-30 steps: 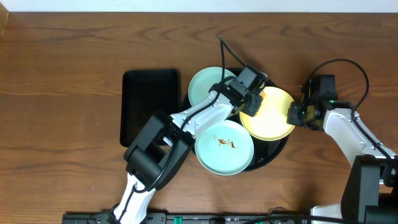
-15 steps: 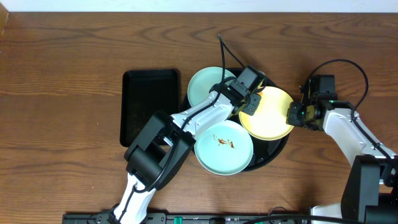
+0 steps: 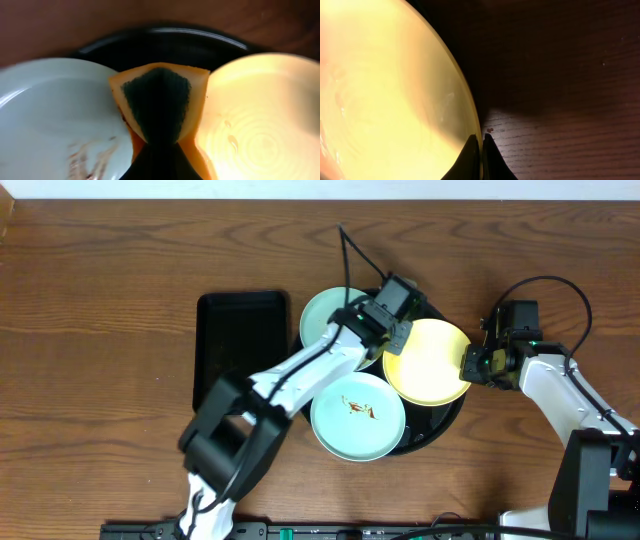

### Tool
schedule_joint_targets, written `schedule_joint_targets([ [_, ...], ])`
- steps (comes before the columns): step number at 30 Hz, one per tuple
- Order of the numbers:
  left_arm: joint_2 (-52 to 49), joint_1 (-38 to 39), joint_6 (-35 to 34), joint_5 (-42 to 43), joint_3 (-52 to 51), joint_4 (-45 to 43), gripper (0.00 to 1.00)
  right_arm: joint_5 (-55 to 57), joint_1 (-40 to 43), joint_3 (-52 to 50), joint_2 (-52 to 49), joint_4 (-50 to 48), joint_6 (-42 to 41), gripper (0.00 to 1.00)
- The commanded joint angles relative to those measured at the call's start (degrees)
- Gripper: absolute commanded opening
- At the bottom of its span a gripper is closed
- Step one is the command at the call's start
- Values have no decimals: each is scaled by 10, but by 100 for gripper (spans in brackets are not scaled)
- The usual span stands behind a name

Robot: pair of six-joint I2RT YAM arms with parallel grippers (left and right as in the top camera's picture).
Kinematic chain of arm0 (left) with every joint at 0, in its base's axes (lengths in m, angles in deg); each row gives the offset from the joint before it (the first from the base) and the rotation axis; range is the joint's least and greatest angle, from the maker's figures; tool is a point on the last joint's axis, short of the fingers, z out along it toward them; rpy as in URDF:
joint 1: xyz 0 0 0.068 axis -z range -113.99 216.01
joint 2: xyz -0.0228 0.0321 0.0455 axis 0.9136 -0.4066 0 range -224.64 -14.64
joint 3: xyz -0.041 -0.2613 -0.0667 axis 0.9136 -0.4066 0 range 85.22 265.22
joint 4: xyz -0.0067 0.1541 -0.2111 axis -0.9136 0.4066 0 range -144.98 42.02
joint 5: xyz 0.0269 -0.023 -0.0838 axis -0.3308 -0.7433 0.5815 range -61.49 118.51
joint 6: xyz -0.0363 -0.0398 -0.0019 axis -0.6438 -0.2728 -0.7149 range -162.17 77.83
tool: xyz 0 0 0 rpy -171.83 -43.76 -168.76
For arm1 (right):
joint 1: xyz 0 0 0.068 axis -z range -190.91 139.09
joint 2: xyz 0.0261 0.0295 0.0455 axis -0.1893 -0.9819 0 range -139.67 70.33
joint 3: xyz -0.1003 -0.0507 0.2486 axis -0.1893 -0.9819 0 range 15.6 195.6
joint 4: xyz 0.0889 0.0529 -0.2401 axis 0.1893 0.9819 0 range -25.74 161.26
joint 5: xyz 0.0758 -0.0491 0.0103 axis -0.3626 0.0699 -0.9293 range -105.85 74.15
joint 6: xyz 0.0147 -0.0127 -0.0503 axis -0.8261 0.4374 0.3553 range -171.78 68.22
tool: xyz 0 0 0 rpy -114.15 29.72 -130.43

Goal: Clean dirty plates on tray and stack at the side
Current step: 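Scrub the yellow plate with the sponge while the right gripper holds it, then lift the yellow plate with the right gripper and move it right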

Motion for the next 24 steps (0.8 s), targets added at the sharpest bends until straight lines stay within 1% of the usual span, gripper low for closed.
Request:
schedule_joint_targets([
  [1, 30, -3, -10, -21, 10, 22, 8, 49, -3, -8, -6, 4, -4, 1],
  [8, 37, -3, -27, -20, 10, 108, 8, 58, -3, -7, -5, -14, 0, 1],
  [13, 56, -8, -27, -20, 10, 153, 8, 58, -3, 0, 12, -12, 36, 1],
  [15, 66, -12, -27, -20, 10, 165, 8, 58, -3, 8, 23, 14, 35, 1],
  [19, 78, -19, -27, -20, 10, 174, 8, 53, -3, 39, 26, 107, 24, 1],
  [24, 80, -19, -27, -20, 10, 174, 7, 47, -3, 70, 26, 176, 29, 1],
])
